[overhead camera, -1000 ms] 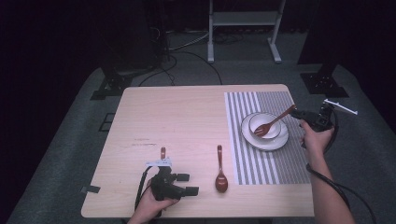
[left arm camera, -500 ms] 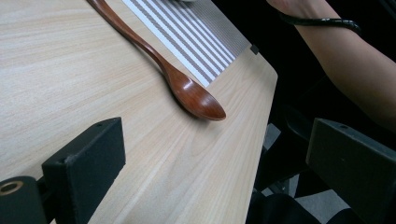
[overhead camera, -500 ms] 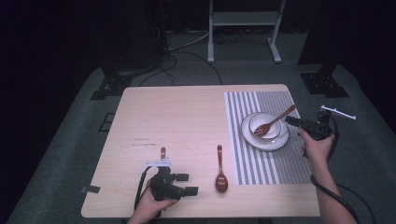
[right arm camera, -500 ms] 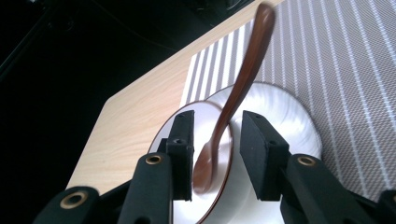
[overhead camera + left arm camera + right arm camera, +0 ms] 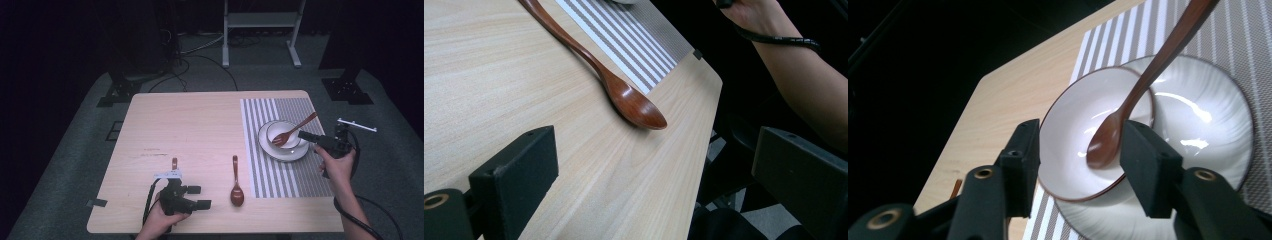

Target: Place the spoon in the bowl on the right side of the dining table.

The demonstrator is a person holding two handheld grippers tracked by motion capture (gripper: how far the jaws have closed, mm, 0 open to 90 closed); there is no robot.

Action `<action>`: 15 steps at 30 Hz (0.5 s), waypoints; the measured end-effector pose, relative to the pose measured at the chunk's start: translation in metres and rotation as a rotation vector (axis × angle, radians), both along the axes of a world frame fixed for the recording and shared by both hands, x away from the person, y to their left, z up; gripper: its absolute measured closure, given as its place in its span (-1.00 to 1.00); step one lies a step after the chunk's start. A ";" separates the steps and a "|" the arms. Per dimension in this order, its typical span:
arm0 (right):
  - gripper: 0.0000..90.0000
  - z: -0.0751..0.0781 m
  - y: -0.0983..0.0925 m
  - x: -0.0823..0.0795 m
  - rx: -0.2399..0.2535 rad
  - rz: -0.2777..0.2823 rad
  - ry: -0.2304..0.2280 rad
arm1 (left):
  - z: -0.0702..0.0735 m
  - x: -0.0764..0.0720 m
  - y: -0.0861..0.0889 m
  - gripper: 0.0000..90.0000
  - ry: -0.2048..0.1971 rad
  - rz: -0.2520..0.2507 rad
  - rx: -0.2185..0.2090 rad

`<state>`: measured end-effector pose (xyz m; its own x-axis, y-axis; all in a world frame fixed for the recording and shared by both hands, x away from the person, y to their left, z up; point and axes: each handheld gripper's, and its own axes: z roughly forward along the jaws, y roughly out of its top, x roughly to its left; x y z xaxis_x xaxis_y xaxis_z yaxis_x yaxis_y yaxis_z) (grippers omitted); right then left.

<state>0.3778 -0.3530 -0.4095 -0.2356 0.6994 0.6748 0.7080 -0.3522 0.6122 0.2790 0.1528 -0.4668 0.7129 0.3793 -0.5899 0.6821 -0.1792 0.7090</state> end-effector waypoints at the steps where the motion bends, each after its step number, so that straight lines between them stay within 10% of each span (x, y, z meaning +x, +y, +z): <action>1: 0.06 0.000 0.000 0.000 0.000 0.000 0.000 | 0.000 0.000 0.000 -0.93 0.000 0.000 0.000; 15: -0.16 -0.004 0.017 -0.018 -0.025 0.048 -0.019 | 0.000 0.000 0.002 -0.93 -0.001 0.004 0.001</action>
